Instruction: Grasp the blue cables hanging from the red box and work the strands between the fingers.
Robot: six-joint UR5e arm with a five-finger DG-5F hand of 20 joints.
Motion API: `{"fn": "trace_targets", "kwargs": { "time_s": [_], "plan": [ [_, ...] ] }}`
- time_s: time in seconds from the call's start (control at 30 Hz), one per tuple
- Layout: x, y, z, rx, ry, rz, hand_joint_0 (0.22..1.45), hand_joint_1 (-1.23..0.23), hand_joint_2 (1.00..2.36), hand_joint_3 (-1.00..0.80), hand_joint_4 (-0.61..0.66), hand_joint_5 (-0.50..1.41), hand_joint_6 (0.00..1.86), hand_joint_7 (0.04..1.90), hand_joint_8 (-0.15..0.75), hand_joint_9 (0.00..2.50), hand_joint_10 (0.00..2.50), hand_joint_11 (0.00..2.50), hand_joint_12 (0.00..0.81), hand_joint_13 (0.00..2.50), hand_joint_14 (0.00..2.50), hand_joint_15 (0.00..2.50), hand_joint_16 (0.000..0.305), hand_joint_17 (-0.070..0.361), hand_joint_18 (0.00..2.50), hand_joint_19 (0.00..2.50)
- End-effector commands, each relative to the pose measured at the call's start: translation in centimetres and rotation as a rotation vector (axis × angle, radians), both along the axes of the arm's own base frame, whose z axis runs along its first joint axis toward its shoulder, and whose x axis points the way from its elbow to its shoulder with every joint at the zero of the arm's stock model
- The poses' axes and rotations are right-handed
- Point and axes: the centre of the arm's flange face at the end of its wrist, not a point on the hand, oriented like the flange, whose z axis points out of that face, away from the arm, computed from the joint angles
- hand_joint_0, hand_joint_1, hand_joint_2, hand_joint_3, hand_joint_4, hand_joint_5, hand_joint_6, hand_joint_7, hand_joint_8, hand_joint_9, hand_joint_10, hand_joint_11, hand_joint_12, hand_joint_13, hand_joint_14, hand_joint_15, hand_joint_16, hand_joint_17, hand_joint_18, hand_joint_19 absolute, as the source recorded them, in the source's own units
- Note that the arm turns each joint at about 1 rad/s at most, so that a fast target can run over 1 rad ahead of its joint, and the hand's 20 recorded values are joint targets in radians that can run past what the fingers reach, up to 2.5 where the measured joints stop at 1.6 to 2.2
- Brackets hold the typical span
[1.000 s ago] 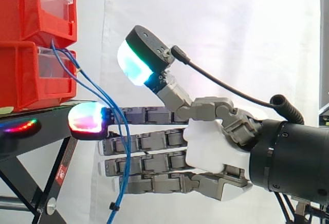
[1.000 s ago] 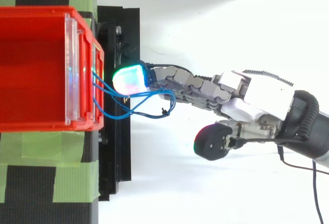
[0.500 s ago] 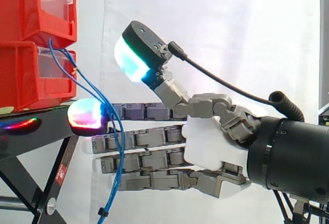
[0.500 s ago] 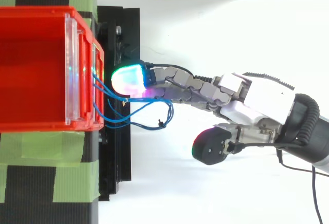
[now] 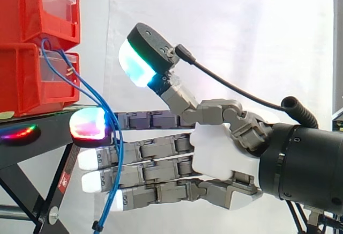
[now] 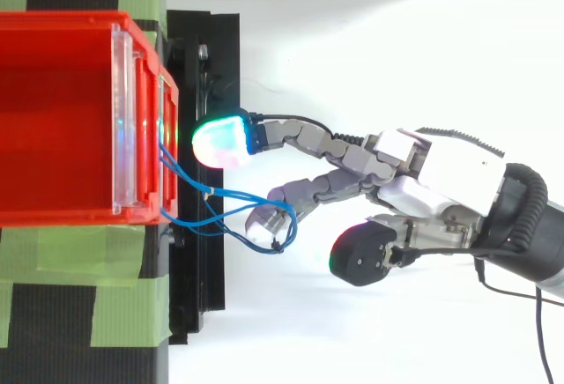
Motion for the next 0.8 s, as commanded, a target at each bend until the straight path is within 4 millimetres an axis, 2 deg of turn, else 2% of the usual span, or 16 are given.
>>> {"fn": "trace_targets", "kwargs": {
  "time_s": [0.0,0.57,0.77],
  "plan": [
    [-0.02,-0.01,-0.01,0.002,0.001,0.000,0.66,-0.45,1.00,-1.00,0.18,-0.24,0.00,0.66,0.379,0.76,0.02,0.83,0.484,0.80,0.02,0.82,0.070,0.158,0.63,0.70],
    [-0.04,0.08,-0.02,-0.002,0.003,0.001,0.67,-0.45,1.00,-1.00,0.19,-0.22,0.01,0.67,0.384,0.86,0.02,1.00,0.488,1.05,0.02,1.11,0.068,0.153,0.87,0.98],
    [0.00,0.37,0.03,-0.005,0.004,0.004,0.67,-0.45,1.00,-1.00,0.20,-0.21,0.01,0.68,0.378,0.99,0.02,1.25,0.460,1.22,0.01,1.39,0.068,0.153,0.98,1.16]
  ]
}}
